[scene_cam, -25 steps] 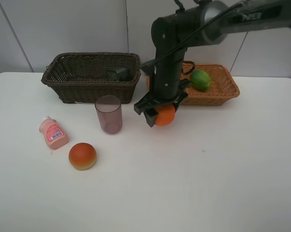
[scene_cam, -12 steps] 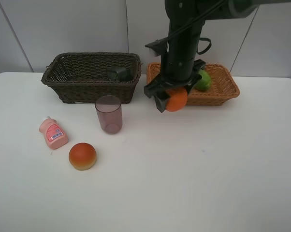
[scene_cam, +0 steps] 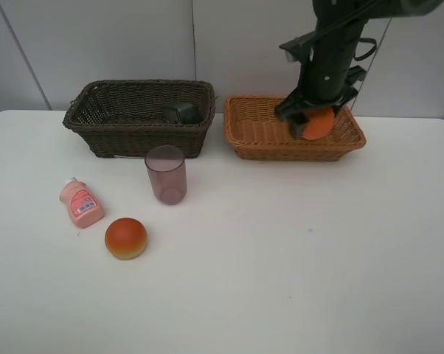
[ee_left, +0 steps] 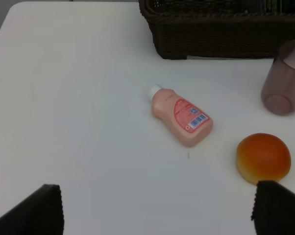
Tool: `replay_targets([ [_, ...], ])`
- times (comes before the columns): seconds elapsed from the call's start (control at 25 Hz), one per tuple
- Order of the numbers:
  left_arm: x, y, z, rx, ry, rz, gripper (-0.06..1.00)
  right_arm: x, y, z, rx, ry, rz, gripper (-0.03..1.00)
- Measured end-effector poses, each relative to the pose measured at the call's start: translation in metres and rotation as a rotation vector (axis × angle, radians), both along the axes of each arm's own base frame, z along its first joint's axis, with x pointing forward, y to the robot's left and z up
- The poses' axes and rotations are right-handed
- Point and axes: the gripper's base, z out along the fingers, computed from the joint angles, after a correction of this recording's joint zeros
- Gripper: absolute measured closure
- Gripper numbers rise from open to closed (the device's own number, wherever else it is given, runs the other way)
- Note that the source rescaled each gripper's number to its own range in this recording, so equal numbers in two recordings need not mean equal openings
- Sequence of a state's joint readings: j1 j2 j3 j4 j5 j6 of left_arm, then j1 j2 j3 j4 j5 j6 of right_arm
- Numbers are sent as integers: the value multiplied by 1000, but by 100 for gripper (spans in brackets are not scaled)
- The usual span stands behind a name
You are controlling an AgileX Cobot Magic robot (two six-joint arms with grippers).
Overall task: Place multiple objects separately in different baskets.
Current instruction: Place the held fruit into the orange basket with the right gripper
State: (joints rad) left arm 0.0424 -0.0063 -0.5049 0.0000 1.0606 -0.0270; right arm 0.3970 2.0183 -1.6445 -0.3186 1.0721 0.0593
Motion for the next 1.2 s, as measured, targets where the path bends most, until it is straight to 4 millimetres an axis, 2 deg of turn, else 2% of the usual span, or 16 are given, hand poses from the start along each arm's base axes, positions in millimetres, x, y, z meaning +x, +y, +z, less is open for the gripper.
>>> replay_targets([
  [0.28,0,0,0,0,0,0,-5,17,-18,3,60,-107,-22,33],
  [0.64,0,0,0,0,0,0,-5,34,-5,6,197,-234,-6,33],
  [0.88,0,0,0,0,0,0,-5,55,3,-18,202,-229,-5,33],
  [1.0,0,0,0,0,0,0,-5,62,6,-31,202,-221,-3,33],
  [1.2,0,0,0,0,0,0,-5,67,9,-44,217,-233,4,33],
])
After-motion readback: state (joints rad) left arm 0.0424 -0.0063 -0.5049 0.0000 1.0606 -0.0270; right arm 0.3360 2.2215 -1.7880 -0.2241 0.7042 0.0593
